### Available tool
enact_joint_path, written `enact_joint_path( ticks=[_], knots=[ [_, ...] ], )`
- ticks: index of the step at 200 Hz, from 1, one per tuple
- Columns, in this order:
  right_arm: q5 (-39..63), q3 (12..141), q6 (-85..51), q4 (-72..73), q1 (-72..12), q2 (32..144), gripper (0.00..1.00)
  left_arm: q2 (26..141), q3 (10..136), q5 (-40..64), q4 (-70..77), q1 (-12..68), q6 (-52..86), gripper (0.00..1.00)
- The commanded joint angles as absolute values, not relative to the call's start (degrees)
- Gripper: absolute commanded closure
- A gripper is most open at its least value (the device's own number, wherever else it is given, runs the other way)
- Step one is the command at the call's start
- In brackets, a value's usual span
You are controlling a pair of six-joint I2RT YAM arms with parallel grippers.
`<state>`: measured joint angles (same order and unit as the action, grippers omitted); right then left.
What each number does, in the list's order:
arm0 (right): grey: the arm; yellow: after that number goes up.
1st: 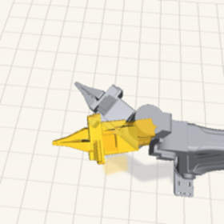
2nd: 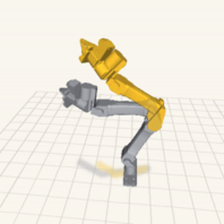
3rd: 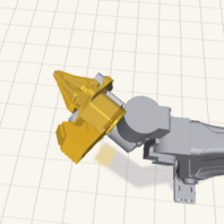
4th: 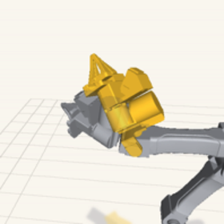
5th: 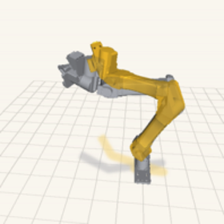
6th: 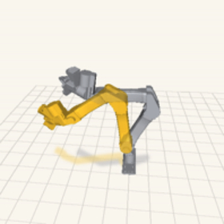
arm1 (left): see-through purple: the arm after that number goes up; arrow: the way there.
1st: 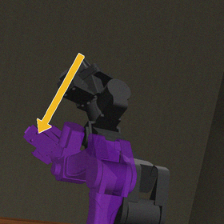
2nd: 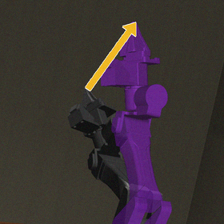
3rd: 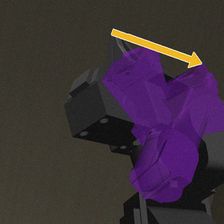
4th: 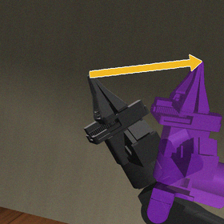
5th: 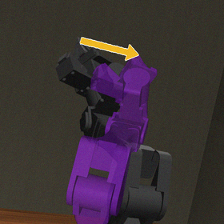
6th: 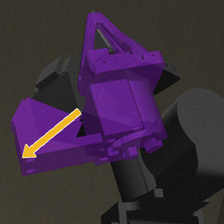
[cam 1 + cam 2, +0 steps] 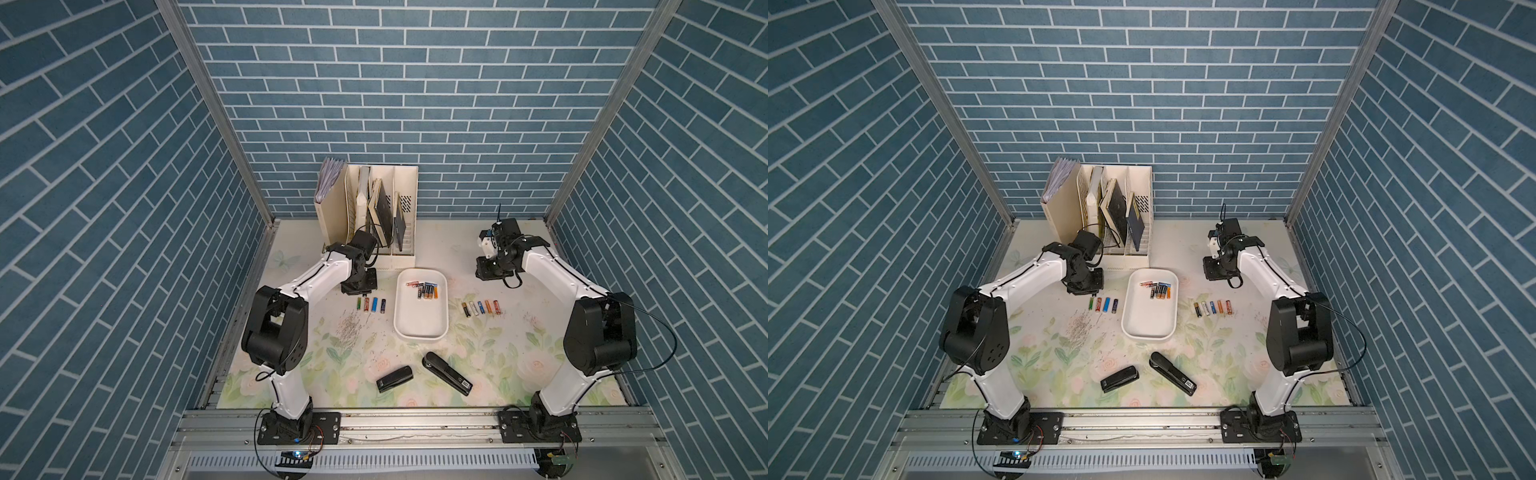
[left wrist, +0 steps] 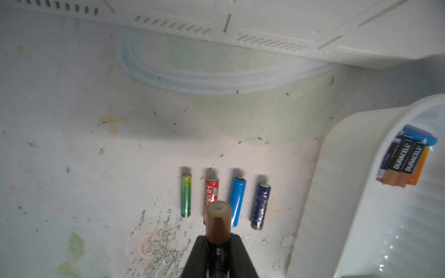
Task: Take the batteries out of the storage box
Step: Place the battery at the center of the board.
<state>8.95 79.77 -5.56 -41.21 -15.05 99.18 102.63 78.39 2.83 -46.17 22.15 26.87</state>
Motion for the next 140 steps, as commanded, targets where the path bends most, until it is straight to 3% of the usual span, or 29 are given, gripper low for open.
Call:
enact_joint_path(
  ticks=[1, 140],
  knots=[
    [7.8, 80.6, -5.7, -42.5, -14.9, 99.8, 0.73, 102.1, 76.3, 1.5, -46.3, 20.5, 23.5, 0.80],
    [6.3, 81.4, -7.0, -43.9, -14.9, 100.5, 0.73, 107.9, 72.4, 0.9, -43.6, 16.3, 16.7, 0.80]
  ],
)
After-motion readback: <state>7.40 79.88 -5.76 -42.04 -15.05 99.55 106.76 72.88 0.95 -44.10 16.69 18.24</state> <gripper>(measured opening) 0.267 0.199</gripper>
